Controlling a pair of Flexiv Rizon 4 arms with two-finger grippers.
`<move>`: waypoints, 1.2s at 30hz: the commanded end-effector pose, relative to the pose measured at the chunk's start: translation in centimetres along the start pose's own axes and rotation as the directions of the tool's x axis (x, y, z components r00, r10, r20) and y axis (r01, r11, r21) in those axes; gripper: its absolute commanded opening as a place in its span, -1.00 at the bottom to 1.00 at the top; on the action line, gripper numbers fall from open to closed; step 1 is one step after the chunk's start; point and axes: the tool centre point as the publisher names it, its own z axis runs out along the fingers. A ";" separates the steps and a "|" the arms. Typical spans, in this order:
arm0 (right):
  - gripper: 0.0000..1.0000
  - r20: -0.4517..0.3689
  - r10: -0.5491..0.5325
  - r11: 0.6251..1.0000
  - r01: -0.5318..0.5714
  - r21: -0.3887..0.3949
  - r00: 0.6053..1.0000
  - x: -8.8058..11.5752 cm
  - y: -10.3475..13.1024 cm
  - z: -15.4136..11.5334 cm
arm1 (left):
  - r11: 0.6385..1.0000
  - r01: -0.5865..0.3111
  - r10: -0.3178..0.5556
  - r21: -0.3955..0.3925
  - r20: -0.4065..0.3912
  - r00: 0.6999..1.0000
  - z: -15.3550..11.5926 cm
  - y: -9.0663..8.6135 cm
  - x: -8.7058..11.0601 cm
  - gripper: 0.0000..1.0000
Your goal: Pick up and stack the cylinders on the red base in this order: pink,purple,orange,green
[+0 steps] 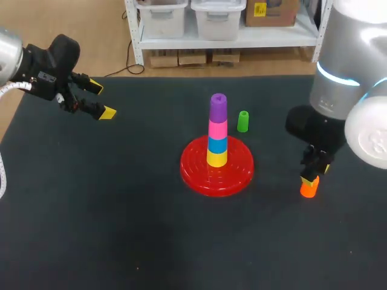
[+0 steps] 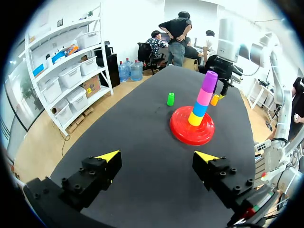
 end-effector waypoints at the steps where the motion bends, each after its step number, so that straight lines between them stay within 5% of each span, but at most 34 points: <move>1: -0.29 -0.009 -0.007 1.000 0.007 0.001 1.000 0.0 0.1 0.2 | 1.000 -0.002 0.002 -0.001 0.006 1.000 0.0 0.0 0.1 1.00; 3: -0.95 -0.021 -0.009 1.000 0.009 0.006 1.000 0.1 0.2 0.3 | 1.000 -0.002 0.002 -0.001 0.006 1.000 0.0 0.0 0.1 1.00; 4: -1.00 -0.028 -0.009 1.000 0.010 0.009 1.000 0.2 0.2 0.3 | 1.000 -0.002 0.002 -0.001 0.006 1.000 0.0 0.0 0.1 1.00; 9: -1.00 -0.057 -0.006 1.000 0.007 0.023 0.998 0.3 0.4 0.0 | 1.000 -0.002 0.002 -0.001 0.006 1.000 0.0 0.0 0.1 1.00; 15: -1.00 -0.076 0.027 0.998 -0.023 0.057 0.997 -1.4 0.4 -5.7 | 1.000 -0.002 0.002 -0.001 0.006 1.000 0.0 0.0 0.1 1.00; 26: -1.00 -0.021 -0.069 0.995 0.070 0.071 0.997 -9.9 2.9 -19.0 | 1.000 -0.002 0.002 -0.001 0.006 1.000 0.0 0.0 0.1 1.00; 32: -1.00 -0.014 -0.149 0.987 0.149 0.065 0.989 -15.1 5.1 -23.0 | 1.000 -0.002 0.002 -0.001 0.006 1.000 0.0 0.0 0.1 1.00; 36: -1.00 -0.004 -0.201 0.978 0.200 0.064 0.980 -16.8 7.0 -24.5 | 1.000 -0.002 0.002 -0.001 0.006 1.000 0.0 0.0 0.1 1.00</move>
